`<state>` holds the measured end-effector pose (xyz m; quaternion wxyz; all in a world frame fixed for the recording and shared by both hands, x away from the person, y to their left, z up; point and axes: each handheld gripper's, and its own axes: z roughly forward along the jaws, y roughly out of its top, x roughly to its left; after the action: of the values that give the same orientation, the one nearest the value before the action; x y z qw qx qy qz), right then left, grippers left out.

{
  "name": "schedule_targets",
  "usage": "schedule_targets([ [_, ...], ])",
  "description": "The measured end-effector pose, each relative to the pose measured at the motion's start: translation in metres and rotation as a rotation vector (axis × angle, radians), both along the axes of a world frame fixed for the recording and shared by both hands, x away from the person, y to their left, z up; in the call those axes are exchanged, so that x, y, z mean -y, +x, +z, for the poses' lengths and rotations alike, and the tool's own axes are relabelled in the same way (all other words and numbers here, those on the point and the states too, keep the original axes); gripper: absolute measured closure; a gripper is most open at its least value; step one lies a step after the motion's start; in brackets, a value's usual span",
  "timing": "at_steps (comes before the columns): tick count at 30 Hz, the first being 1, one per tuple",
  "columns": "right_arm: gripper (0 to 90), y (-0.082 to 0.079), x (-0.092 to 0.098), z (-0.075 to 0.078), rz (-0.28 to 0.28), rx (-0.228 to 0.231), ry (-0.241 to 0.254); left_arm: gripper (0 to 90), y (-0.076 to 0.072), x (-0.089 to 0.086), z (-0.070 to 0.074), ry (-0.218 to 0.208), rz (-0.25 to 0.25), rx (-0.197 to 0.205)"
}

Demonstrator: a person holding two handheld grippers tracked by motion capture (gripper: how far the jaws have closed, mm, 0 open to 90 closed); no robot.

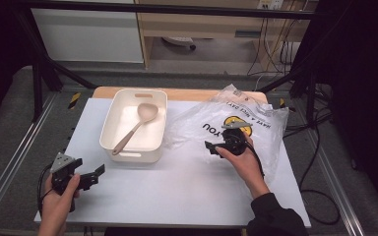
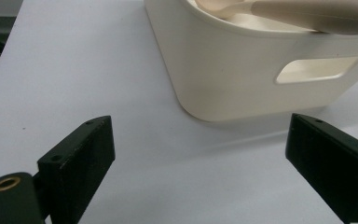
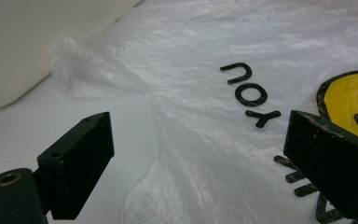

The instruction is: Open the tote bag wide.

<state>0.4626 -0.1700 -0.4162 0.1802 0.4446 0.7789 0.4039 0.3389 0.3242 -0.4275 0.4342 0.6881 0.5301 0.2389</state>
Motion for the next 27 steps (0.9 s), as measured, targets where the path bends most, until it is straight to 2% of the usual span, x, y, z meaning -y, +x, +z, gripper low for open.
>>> schedule_targets([
  [3,8.6,0.002,0.002,-0.005,-0.002,-0.008,-0.007,7.6,0.0,0.0,0.0,-0.003,-0.001,0.002],
  [4,8.5,0.002,0.004,-0.009,-0.008,-0.017,-0.022,7.6,0.0,0.0,0.0,-0.003,-0.002,0.003],
  [7,8.5,0.003,0.009,-0.012,-0.01,-0.023,-0.019,7.6,0.0,0.0,0.0,-0.002,-0.003,0.001],
  [16,8.6,0.0,0.029,-0.009,-0.025,-0.004,-0.041,7.6,0.0,0.002,0.0,0.001,-0.002,-0.001],
  [27,7.5,0.006,0.025,-0.032,-0.005,-0.073,-0.098,7.6,0.0,0.001,-0.001,-0.001,-0.003,-0.003],
])
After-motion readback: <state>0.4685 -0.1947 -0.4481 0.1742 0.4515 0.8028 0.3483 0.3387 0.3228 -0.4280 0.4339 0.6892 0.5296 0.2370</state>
